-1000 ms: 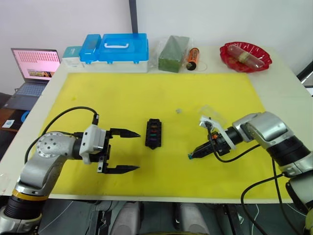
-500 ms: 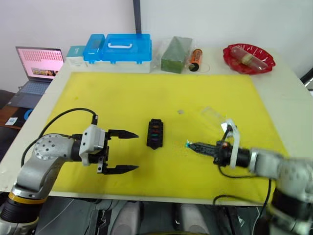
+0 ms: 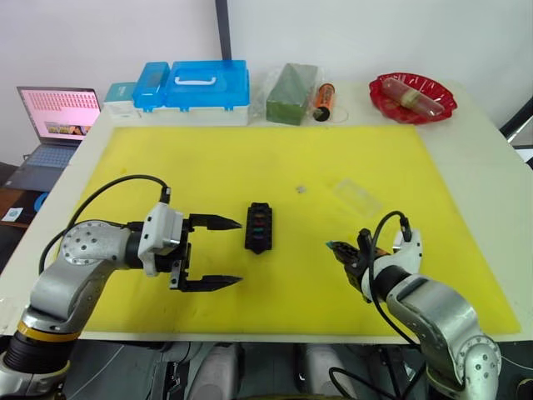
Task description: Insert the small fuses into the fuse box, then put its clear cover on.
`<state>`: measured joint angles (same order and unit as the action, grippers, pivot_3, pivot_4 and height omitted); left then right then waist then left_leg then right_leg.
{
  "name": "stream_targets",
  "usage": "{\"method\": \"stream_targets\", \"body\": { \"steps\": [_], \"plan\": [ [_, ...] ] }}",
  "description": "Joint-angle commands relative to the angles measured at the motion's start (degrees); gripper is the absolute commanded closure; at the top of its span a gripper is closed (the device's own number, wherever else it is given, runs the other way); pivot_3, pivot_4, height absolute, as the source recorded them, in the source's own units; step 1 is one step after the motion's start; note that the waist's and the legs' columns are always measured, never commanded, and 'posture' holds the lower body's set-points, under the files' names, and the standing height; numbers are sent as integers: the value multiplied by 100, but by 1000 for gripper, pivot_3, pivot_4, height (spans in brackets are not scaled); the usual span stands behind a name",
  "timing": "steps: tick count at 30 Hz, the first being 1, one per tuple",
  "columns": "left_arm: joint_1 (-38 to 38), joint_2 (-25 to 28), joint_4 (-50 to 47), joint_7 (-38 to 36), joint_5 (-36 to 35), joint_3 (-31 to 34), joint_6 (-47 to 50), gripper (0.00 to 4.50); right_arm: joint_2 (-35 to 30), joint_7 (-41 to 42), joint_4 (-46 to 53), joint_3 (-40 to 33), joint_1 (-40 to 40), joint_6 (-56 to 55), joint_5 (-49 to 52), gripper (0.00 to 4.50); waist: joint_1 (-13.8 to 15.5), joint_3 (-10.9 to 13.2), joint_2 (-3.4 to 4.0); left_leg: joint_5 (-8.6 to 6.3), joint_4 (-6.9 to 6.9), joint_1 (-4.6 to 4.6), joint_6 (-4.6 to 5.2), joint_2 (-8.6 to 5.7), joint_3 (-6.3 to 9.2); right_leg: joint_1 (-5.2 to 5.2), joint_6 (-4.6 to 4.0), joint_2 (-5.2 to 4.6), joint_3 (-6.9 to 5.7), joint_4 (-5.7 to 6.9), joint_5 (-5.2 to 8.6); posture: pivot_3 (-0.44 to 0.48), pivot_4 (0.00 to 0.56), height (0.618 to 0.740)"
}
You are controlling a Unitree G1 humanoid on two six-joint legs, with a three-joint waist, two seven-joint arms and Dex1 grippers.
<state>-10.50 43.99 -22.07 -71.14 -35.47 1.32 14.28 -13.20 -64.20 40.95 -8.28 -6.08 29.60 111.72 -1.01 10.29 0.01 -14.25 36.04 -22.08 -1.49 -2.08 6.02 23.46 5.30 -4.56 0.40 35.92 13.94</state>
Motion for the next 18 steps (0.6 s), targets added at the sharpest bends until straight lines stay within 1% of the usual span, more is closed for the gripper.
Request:
{"method": "stream_targets", "body": {
  "steps": [1,6,7,8,9,10,11,13,14,16,17,18],
  "plan": [
    [9,33,-145,8,-48,123,-23,0,-187,70,253,158,-46,-180,128,4486,0,0,0,0,1,0,0,0,1,0,-1,0,3,0,0,0,150,740],
    [22,29,-156,18,-53,120,-24,0,-348,47,340,431,-41,-358,128,4486,4,0,0,0,0,3,0,2,2,1,-4,0,13,0,2,0,150,740],
    [16,26,-150,20,-49,116,-26,0,-378,52,355,467,-34,-388,128,4019,5,0,0,0,0,3,0,2,2,1,-4,0,15,0,2,0,150,740],
    [15,25,-147,20,-48,114,-28,0,-448,54,397,517,-27,-413,128,3787,6,0,0,0,0,2,0,2,2,1,-4,-1,16,0,2,0,150,740],
    [17,23,-146,20,-46,114,-31,0,-495,52,457,567,-17,-462,128,3469,7,0,0,0,0,2,0,2,2,1,-4,-1,17,-1,2,0,150,740],
    [27,24,-144,14,-43,116,-41,0,-526,57,562,646,-23,-556,128,3055,8,0,0,0,0,2,0,1,1,1,-4,-2,18,-1,2,0,150,740],
    [38,17,-132,11,-27,109,-59,0,-604,94,688,734,-72,-648,128,2768,8,0,0,0,0,1,0,1,1,1,-4,-2,18,-1,2,0,150,740],
    [67,9,-109,-7,9,98,-109,0,-819,177,941,909,-185,-876,128,2170,10,0,0,0,0,1,0,1,1,2,-4,-3,19,-2,3,0,150,740],
    [70,-2,-94,-10,20,94,-132,0,-1098,400,1056,966,-212,-938,128,1790,15,0,0,0,-1,0,0,1,2,2,-4,-3,19,-3,3,0,150,740],
    [75,-14,-71,-25,31,95,-172,0,-1826,1149,1130,975,-287,-886,128,1136,17,0,0,0,2,-2,0,0,2,1,-4,-6,18,-6,3,0,150,740],
    [67,-20,-56,-30,36,92,-184,0,-2299,1820,1020,859,-386,-649,128,813,20,0,0,0,4,-3,0,-1,-1,0,-3,-7,18,-8,3,0,150,740],
    [62,-26,-39,-39,38,90,-201,0,-3066,3237,491,422,-385,213,128,515,24,1,0,0,6,-4,0,-3,-3,-2,-3,-8,18,-12,3,0,150,740]
  ]
}}
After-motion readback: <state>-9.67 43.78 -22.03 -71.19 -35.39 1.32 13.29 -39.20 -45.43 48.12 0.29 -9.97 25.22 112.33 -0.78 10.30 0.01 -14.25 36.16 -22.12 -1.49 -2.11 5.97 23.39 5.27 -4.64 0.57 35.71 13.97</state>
